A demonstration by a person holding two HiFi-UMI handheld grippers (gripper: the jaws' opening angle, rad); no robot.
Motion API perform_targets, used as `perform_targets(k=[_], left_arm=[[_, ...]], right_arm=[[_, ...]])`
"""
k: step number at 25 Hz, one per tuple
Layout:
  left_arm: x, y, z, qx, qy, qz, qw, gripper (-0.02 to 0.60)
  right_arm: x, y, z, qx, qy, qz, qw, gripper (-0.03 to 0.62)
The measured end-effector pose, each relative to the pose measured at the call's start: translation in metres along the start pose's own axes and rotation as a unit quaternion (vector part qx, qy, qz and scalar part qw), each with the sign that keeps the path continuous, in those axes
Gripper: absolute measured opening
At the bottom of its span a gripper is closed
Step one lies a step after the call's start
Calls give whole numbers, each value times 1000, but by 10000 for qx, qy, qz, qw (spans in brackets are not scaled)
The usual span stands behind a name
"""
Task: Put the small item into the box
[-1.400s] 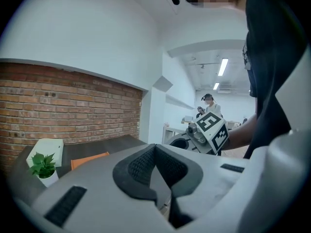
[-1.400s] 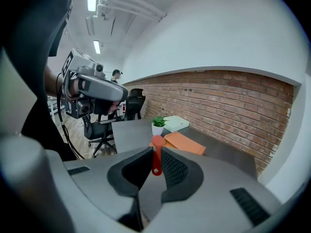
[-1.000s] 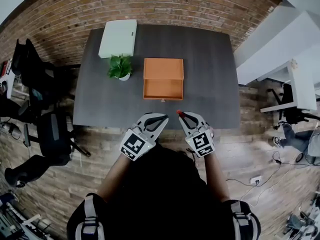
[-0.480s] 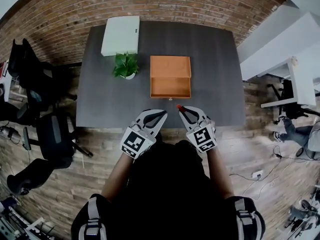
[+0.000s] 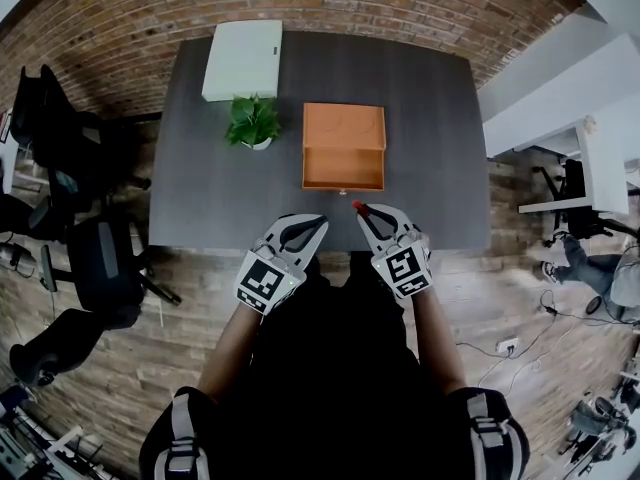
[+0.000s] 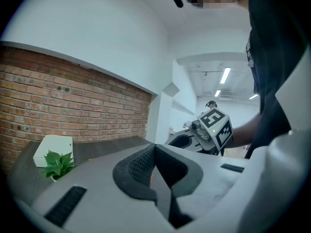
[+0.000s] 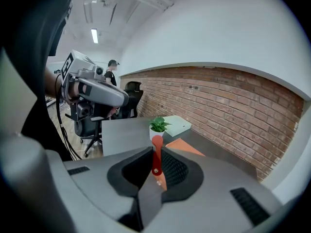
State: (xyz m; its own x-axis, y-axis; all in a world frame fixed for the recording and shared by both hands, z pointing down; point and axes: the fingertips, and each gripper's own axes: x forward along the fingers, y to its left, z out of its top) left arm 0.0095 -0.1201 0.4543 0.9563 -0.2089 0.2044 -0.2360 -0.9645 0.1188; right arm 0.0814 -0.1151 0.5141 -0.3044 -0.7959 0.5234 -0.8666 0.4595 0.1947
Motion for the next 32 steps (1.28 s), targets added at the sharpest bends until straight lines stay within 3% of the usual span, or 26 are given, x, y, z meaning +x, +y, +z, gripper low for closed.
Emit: perform_targets(k=[17, 32], left_arm=[[13, 31, 5, -35, 31, 583, 9983, 23], [25, 51, -9, -351, 274, 1005, 9939, 23]], right_arm=[[33, -34, 9, -402, -55, 456, 9981, 64], [77, -71, -33, -443, 359, 812, 9951, 64]])
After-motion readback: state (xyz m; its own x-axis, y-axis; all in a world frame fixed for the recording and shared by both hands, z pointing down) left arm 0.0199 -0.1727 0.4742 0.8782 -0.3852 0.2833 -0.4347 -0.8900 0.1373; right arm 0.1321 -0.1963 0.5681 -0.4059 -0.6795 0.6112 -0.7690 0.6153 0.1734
